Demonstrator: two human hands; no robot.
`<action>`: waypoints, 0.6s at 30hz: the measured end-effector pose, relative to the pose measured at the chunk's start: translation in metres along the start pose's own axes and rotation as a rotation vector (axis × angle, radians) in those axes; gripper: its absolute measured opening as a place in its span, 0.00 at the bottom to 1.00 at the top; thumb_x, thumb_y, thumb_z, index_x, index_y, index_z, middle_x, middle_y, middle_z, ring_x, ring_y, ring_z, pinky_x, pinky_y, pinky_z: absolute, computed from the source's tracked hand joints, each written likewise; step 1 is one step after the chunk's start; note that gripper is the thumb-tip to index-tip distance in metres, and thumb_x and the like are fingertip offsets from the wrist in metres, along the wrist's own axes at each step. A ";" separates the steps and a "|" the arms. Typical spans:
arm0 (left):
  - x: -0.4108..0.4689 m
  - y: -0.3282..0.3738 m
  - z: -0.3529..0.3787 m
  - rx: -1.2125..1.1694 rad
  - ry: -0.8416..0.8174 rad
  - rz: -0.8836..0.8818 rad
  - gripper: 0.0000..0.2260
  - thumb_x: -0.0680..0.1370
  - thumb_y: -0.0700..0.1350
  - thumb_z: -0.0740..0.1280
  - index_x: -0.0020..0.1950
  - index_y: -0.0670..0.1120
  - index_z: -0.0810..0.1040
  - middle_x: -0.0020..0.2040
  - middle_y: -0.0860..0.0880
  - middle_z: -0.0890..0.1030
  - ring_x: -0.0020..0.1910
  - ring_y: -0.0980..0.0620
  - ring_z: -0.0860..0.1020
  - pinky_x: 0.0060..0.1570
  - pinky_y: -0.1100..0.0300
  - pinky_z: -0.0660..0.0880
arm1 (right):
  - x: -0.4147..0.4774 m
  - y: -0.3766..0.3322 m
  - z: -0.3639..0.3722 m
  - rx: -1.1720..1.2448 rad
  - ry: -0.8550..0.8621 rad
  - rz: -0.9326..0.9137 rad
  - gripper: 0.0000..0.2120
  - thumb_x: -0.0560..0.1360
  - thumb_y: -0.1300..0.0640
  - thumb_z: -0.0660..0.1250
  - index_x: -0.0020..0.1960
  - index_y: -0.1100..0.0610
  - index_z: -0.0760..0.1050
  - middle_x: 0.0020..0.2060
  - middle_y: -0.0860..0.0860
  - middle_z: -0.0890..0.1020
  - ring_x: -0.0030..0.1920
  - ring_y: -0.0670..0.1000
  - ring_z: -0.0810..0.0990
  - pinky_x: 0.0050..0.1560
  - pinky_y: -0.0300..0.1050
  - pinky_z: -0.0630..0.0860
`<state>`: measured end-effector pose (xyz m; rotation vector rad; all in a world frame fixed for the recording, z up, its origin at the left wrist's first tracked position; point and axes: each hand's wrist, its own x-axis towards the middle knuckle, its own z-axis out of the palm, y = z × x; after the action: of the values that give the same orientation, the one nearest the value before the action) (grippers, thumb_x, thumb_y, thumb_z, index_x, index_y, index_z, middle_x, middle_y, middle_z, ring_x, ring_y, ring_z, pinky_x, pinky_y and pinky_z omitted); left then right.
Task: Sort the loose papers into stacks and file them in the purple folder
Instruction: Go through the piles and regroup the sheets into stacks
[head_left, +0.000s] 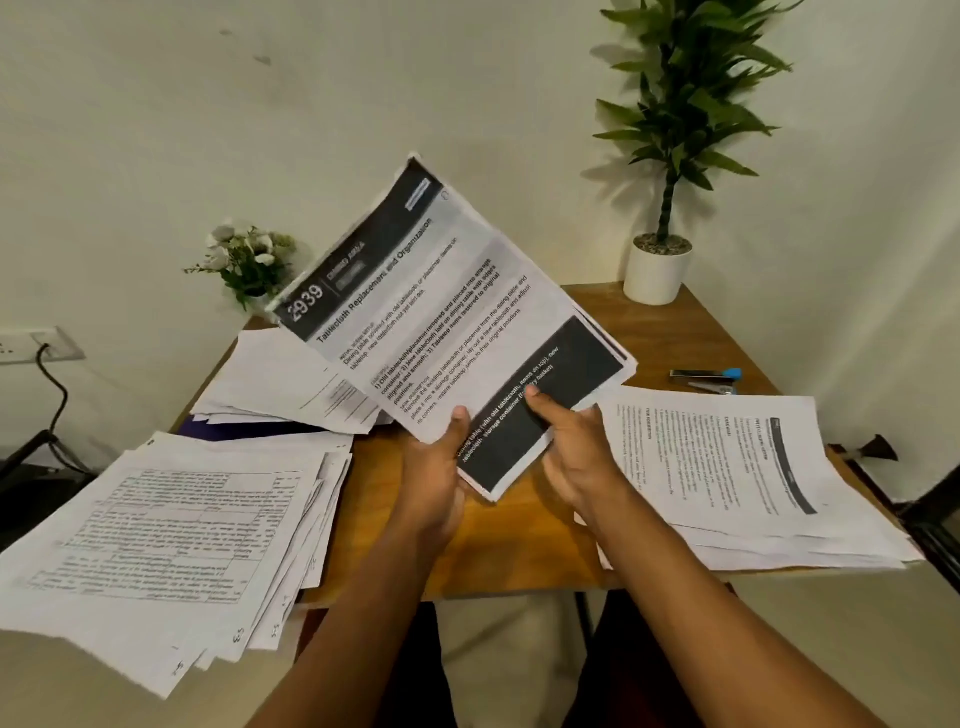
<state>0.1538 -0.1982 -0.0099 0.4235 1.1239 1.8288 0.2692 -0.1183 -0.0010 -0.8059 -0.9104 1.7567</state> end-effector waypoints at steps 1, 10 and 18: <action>0.000 0.005 -0.002 -0.011 -0.026 0.000 0.23 0.78 0.44 0.68 0.73 0.48 0.72 0.64 0.45 0.82 0.61 0.45 0.82 0.55 0.47 0.81 | 0.002 -0.006 -0.005 -0.040 0.003 -0.009 0.16 0.77 0.63 0.72 0.62 0.53 0.77 0.55 0.54 0.86 0.56 0.56 0.85 0.58 0.56 0.81; 0.034 0.128 -0.067 0.634 -0.121 0.213 0.17 0.80 0.43 0.68 0.69 0.49 0.78 0.56 0.46 0.86 0.53 0.44 0.85 0.47 0.47 0.83 | -0.002 -0.071 -0.044 -0.626 -0.052 -0.177 0.13 0.78 0.57 0.71 0.49 0.46 0.67 0.46 0.41 0.78 0.45 0.41 0.78 0.44 0.36 0.74; 0.031 0.120 -0.062 0.704 -0.074 0.319 0.06 0.80 0.44 0.70 0.56 0.48 0.80 0.50 0.52 0.87 0.49 0.52 0.86 0.42 0.61 0.82 | 0.008 -0.065 -0.029 -0.804 -0.042 -0.185 0.18 0.78 0.49 0.71 0.61 0.47 0.67 0.50 0.46 0.78 0.50 0.47 0.79 0.46 0.41 0.77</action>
<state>0.0332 -0.2234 0.0528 1.1190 1.7115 1.6082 0.3203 -0.0871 0.0391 -1.1360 -1.7024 1.2256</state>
